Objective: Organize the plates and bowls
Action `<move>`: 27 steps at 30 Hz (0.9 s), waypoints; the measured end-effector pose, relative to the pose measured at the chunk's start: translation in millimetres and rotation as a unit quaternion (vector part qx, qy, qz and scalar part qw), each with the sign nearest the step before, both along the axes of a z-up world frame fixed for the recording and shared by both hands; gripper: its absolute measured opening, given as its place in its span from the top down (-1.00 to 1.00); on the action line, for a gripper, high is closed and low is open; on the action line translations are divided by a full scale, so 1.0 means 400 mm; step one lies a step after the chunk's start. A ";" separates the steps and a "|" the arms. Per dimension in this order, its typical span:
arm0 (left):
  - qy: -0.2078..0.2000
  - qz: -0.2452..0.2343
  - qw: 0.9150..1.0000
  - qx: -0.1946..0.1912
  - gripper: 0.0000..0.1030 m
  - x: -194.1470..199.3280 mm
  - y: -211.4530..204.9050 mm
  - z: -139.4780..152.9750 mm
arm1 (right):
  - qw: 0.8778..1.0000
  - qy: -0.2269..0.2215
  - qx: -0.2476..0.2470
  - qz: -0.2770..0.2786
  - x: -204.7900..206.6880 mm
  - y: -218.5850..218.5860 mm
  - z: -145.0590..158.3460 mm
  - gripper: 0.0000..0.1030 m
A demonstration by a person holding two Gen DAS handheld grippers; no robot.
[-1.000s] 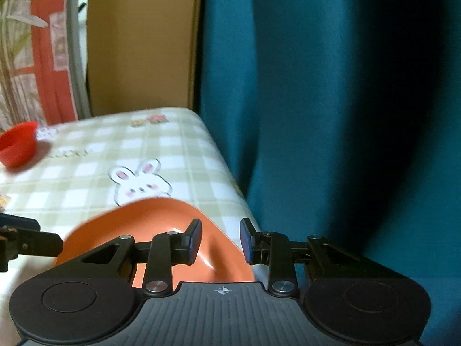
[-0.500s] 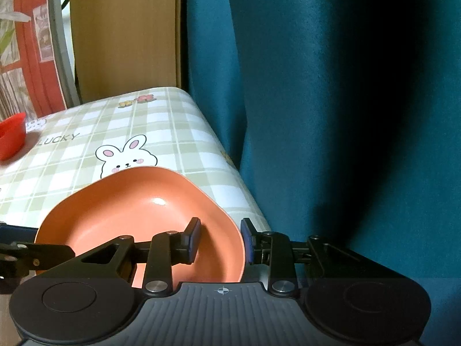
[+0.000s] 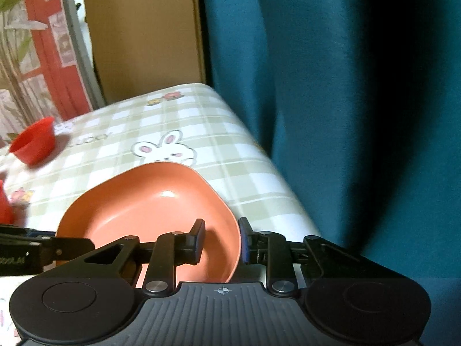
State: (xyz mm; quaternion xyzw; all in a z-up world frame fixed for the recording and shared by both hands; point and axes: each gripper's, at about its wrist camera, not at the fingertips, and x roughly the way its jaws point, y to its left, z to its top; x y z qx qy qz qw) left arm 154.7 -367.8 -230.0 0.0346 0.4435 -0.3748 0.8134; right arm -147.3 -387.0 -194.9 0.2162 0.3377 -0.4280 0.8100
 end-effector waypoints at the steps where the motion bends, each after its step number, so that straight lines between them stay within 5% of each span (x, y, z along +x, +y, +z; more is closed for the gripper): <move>1: -0.003 0.000 1.000 0.000 0.53 0.002 0.007 0.007 | 1.000 -0.004 0.000 0.002 0.003 0.005 0.009 0.55; 9: -0.047 0.034 0.998 -0.028 0.52 0.041 0.100 0.105 | 0.997 -0.057 0.002 0.044 0.067 0.040 0.116 0.68; 27: -0.150 0.159 0.975 -0.035 0.52 0.153 0.496 0.349 | 0.971 -0.113 -0.032 0.210 0.482 0.272 0.335 0.67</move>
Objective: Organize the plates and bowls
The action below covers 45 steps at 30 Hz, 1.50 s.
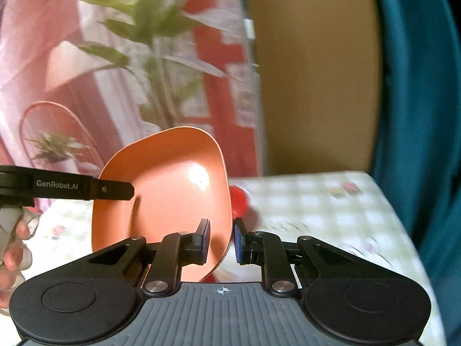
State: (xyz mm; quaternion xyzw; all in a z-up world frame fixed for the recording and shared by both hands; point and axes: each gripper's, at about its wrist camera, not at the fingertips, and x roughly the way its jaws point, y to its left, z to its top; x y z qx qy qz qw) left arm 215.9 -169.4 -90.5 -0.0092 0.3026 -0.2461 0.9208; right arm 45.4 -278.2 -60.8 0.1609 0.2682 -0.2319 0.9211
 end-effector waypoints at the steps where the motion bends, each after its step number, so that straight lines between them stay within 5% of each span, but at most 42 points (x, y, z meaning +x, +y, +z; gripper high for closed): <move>1: -0.005 0.004 1.000 0.002 0.52 0.000 0.032 0.013 | 1.000 -0.006 0.001 0.007 0.020 0.014 0.006 0.67; 8: -0.021 0.047 0.999 0.014 0.52 0.023 0.229 0.051 | 0.998 -0.025 0.021 0.058 0.171 0.138 0.013 0.67; 15: 0.018 0.062 0.998 -0.002 0.52 0.027 0.371 -0.004 | 0.995 0.003 0.064 0.082 0.218 0.229 -0.070 0.67; 24: 0.066 0.046 0.997 0.023 0.52 0.042 0.389 -0.111 | 0.989 0.060 0.102 0.090 0.186 0.280 -0.165 0.67; 45: 0.095 0.042 0.992 0.070 0.49 0.011 0.372 -0.189 | 0.980 0.104 0.147 0.085 0.148 0.287 -0.244 0.65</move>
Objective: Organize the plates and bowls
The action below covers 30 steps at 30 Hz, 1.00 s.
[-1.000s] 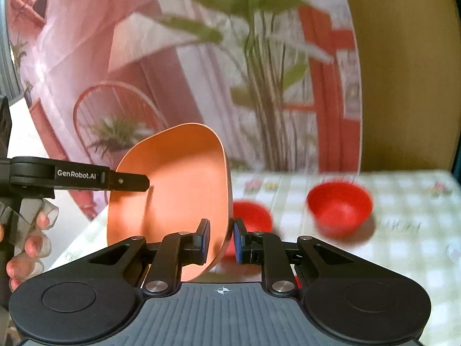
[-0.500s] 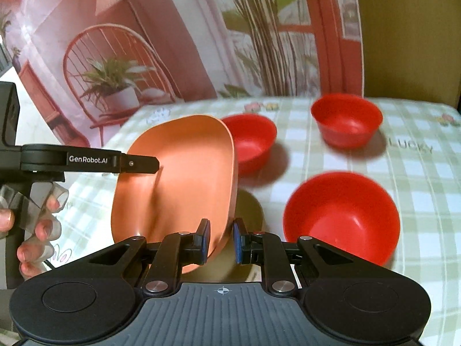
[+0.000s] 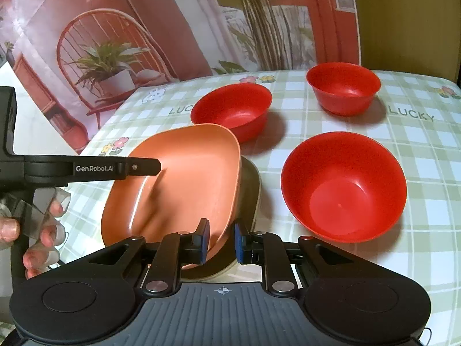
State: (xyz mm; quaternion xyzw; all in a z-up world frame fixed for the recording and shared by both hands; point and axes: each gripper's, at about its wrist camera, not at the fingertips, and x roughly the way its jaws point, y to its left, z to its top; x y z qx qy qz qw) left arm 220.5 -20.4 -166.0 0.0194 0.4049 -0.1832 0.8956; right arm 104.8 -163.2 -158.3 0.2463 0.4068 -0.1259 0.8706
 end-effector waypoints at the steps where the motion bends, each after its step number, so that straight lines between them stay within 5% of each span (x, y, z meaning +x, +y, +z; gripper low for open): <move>1: 0.000 0.002 1.000 -0.001 0.49 0.000 0.001 0.000 | 1.000 0.000 0.001 0.000 -0.001 0.000 0.000 0.65; 18: -0.022 0.008 1.000 0.011 0.49 -0.007 -0.006 -0.013 | 1.000 0.003 -0.006 0.005 0.004 0.003 -0.005 0.60; 30: -0.043 0.055 0.997 -0.023 0.55 -0.074 0.061 0.032 | 1.000 0.004 -0.010 0.006 0.004 0.004 -0.005 0.59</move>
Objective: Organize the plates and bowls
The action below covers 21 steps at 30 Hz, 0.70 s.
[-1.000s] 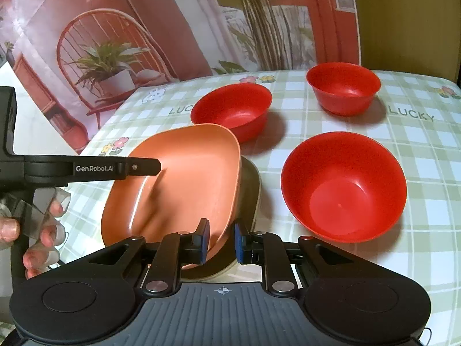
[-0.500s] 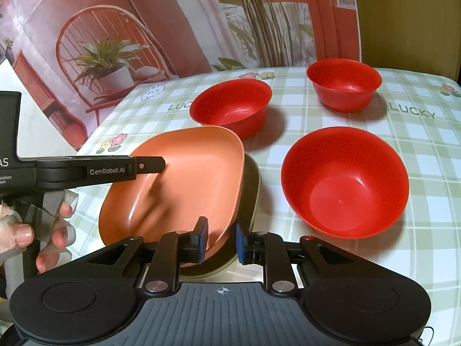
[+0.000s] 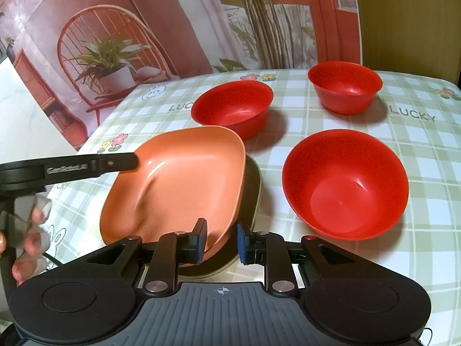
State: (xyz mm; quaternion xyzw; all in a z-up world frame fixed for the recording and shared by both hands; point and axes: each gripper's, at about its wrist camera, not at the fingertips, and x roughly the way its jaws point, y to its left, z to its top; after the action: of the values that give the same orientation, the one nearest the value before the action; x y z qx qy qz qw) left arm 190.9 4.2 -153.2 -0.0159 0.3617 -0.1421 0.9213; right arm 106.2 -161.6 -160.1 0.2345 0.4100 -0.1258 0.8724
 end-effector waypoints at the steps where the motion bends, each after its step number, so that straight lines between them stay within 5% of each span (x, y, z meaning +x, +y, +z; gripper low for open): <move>1: -0.003 0.008 1.000 -0.003 0.65 -0.008 0.008 0.000 | 1.000 0.000 -0.001 0.000 0.000 0.001 0.000 0.59; 7: -0.007 0.035 0.999 -0.029 0.72 -0.055 0.027 -0.011 | 1.000 0.001 -0.009 0.003 0.001 0.003 0.003 0.58; 21: -0.002 0.042 0.999 -0.013 0.72 -0.056 0.022 -0.032 | 0.999 -0.017 -0.027 -0.018 -0.024 -0.011 0.025 0.51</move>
State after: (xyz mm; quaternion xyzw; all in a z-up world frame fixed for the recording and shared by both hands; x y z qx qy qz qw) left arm 168.4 12.9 -165.9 -0.0429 0.3565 -0.1076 0.9271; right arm 96.6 -165.8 -150.1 0.2203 0.3869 -0.1486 0.8830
